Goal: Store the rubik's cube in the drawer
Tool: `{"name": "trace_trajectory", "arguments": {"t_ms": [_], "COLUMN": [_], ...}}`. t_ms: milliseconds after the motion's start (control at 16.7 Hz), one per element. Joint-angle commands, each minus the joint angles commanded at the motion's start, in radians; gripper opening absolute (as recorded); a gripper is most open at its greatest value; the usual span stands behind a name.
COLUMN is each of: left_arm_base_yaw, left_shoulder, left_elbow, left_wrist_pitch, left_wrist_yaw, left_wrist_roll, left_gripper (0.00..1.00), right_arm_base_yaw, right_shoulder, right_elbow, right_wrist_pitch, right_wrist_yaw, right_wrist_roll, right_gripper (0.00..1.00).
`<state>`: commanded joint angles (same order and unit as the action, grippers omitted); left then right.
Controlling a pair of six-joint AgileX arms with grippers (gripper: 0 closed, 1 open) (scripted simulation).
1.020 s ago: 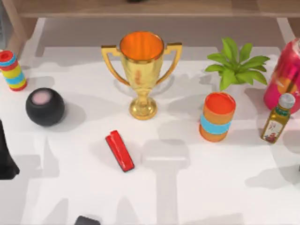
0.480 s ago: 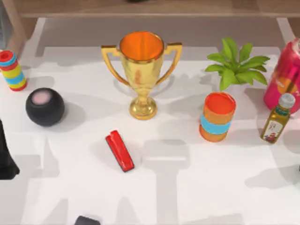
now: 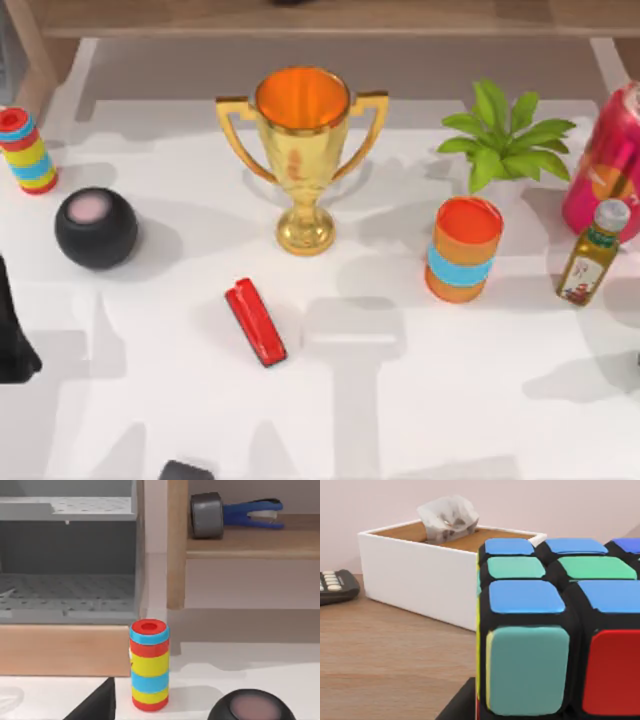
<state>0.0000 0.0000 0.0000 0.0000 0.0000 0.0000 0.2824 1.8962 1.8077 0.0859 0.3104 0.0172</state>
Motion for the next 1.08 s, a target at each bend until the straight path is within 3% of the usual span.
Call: {"name": "trace_trajectory", "arguments": {"t_ms": [660, 1080], "left_arm_base_yaw": [0.0, 0.0], "left_shoulder": [0.0, 0.0], "left_elbow": [0.0, 0.0], "left_wrist_pitch": [0.0, 0.0], "left_wrist_yaw": [0.0, 0.0], "left_wrist_roll": [0.0, 0.0], "left_gripper": [1.0, 1.0], "right_arm_base_yaw": [-0.011, -0.286], "right_shoulder": [-0.075, -0.115], "right_elbow": [0.027, 0.3], "right_wrist_pitch": [-0.085, -0.427], "right_wrist_yaw": [0.01, -0.016], "right_wrist_roll": [-0.004, -0.078], "right_gripper": [0.0, 0.0]}}
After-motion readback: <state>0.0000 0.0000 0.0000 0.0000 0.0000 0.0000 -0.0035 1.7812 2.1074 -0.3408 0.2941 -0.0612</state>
